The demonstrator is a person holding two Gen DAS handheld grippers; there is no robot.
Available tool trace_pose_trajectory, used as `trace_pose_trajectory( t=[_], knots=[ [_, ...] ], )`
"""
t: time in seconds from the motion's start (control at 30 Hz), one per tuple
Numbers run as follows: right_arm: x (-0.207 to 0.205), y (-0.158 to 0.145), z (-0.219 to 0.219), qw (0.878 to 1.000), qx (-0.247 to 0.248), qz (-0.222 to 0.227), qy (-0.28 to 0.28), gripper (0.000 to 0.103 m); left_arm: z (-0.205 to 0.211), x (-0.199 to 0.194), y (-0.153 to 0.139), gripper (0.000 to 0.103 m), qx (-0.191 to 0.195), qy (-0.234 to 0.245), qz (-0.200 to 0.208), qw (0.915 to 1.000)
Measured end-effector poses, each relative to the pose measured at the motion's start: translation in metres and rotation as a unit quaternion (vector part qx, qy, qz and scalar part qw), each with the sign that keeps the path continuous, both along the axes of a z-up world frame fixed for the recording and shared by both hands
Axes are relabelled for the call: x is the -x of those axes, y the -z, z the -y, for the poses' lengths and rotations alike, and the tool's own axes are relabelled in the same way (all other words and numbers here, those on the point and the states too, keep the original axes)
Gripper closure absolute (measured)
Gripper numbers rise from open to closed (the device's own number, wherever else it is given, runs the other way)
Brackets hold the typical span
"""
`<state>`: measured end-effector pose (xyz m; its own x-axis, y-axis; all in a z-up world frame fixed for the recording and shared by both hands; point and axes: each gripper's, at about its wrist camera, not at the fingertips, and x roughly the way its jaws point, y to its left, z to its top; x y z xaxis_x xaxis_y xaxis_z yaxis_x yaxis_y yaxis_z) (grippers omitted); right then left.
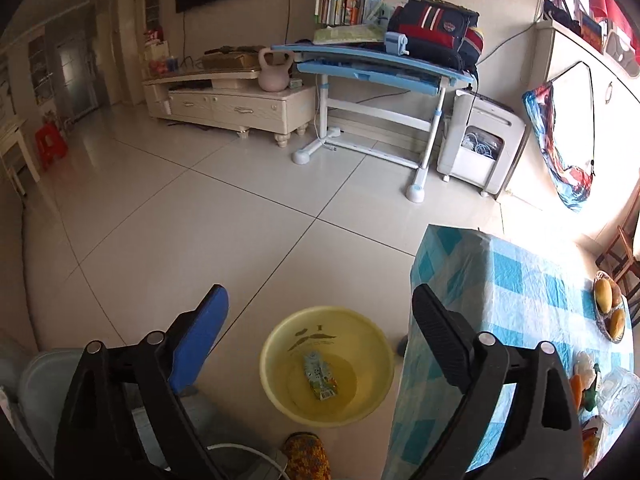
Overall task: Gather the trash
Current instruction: 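Release the carton into the basin with the left gripper while the right gripper drops the tissue there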
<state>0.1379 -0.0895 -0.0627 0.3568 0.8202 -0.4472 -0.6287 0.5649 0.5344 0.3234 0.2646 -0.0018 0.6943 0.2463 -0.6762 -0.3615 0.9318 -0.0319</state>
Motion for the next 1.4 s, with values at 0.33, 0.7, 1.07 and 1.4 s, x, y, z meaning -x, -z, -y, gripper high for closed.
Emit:
trace_pose_trajectory(
  t=[0.33,0.7,1.07,1.4],
  knots=[
    [-0.058,-0.014,-0.072,0.998,0.035,0.045,-0.036,0.068,-0.018,0.104,-0.025,0.007,0.054,-0.107,0.102,0.9876],
    [-0.126,0.000,-0.160,0.994,0.088,0.051,-0.047,0.051,-0.042,0.124,-0.032,0.007,0.080,-0.146,0.147,0.9750],
    [-0.147,0.005,-0.183,0.993,0.106,0.034,-0.041,0.036,-0.042,0.125,-0.032,0.007,0.091,-0.147,0.153,0.9729],
    [-0.161,-0.007,-0.209,0.991,0.115,0.031,-0.058,0.033,-0.044,0.126,-0.030,0.007,0.098,-0.146,0.156,0.9720]
  ],
)
